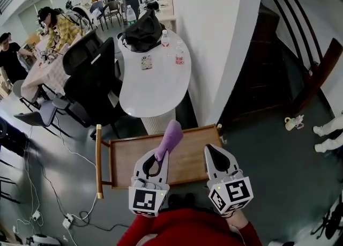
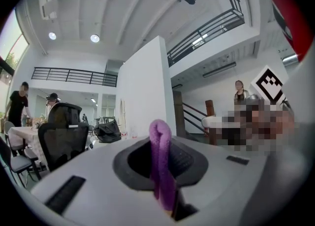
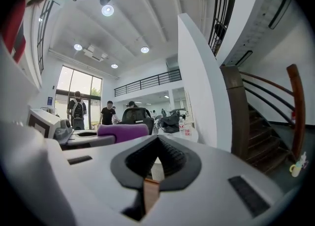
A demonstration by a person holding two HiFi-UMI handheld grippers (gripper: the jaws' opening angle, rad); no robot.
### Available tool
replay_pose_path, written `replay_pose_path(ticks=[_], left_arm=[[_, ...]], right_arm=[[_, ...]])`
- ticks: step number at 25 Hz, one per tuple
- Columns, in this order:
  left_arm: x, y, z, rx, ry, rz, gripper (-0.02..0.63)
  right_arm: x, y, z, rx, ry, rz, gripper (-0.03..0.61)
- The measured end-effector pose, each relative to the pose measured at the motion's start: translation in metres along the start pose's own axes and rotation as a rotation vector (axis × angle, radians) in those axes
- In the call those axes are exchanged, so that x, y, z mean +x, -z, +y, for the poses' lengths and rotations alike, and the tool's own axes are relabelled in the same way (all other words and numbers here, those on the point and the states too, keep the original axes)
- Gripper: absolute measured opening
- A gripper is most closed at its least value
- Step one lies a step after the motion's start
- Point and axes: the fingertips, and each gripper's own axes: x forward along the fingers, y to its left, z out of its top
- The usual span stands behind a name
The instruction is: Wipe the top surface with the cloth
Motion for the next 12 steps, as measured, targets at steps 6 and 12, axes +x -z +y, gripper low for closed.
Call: replay_pose_path(ticks=[6, 12], left_arm=[[-0.008, 0.004, 0.004, 0.005, 0.0, 0.017, 0.044], [-0.012, 0.011, 0.003, -0.006, 0.0, 0.03, 0.044]], right_arm=[[-0.001, 0.009, 0.009, 0.004, -0.005, 0.015, 0.003], [-0.001, 0.013, 0.011, -0.001, -0.016, 0.014, 0.003]])
